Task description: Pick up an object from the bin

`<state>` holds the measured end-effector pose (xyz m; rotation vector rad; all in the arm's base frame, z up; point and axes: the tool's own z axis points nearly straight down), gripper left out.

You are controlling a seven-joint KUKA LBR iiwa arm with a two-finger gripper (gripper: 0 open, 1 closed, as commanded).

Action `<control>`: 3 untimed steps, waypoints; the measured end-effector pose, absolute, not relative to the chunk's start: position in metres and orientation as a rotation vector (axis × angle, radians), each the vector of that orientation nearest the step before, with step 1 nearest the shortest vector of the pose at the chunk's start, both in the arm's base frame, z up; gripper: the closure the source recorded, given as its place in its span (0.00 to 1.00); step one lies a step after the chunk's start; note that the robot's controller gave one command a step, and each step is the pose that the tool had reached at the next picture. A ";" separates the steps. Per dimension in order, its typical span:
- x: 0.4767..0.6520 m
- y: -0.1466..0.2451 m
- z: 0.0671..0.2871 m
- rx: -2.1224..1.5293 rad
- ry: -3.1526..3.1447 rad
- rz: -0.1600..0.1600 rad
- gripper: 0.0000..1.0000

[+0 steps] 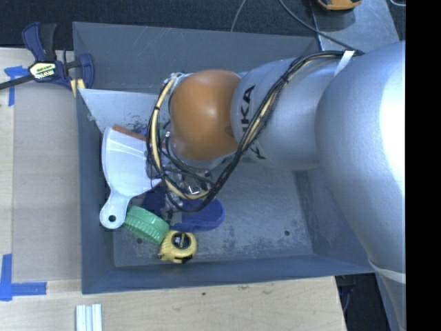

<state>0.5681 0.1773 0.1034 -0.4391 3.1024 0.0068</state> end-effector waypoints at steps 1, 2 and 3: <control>0.566 0.174 0.098 -0.434 3.113 0.002 1.00; 0.586 0.167 0.080 -0.502 3.123 0.017 1.00; 0.604 0.207 0.134 -0.602 3.096 0.022 1.00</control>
Offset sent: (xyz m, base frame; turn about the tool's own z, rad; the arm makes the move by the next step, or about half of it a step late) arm 0.0000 0.0000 0.0000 0.0000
